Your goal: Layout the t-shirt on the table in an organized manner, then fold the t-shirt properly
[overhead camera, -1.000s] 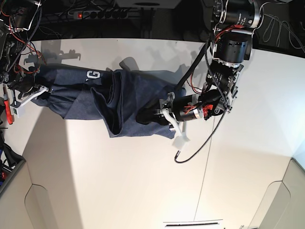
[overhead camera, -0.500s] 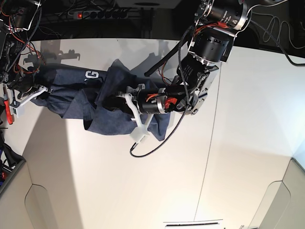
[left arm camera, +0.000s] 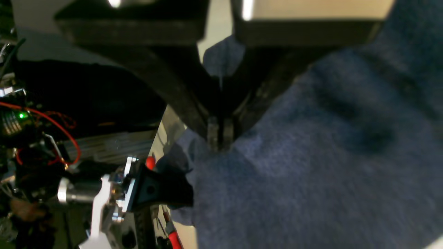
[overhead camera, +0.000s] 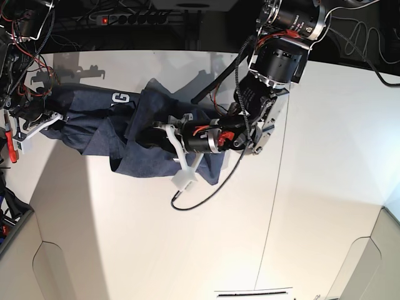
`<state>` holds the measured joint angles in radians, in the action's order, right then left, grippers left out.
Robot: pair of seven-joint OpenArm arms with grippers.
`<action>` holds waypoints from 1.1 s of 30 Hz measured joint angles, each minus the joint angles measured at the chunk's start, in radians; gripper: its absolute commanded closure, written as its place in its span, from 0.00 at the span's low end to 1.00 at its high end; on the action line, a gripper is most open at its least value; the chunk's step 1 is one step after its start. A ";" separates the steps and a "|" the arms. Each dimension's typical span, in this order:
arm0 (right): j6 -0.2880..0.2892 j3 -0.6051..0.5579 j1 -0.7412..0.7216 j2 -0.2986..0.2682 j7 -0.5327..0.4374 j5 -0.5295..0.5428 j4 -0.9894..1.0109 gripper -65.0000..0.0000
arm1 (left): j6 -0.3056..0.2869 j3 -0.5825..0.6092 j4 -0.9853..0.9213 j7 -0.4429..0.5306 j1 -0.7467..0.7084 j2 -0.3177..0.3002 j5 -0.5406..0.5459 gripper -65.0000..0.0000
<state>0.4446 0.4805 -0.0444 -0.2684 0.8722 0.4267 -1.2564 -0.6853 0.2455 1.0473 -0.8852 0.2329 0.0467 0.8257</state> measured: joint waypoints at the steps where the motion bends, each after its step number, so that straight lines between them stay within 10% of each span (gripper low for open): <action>1: 0.000 0.000 0.000 0.000 0.000 0.000 0.000 1.00 | 0.000 -0.003 0.025 -0.005 0.000 -0.008 0.001 1.00; 10: 0.000 0.000 0.000 0.000 0.000 0.000 0.000 1.00 | 0.000 -0.083 0.150 -0.034 0.004 -0.115 -0.117 1.00; 15: 0.000 0.000 0.000 0.000 0.000 0.000 0.000 1.00 | 0.000 -0.090 0.150 0.103 -0.043 -0.174 -0.286 1.00; 21: 0.000 0.000 0.000 0.000 0.015 0.047 -0.003 1.00 | 0.149 -0.088 0.151 0.322 -0.107 -0.197 -0.479 1.00; 33: -0.005 0.000 0.000 0.003 0.117 0.137 -0.279 1.00 | 0.173 -0.088 0.152 0.351 -0.123 -0.203 -0.455 1.00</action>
<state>0.4397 0.4801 -0.0441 -0.2657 0.9890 0.5640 -1.5356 -0.5125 0.1574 1.1995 -0.5346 0.1101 -0.1558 0.3706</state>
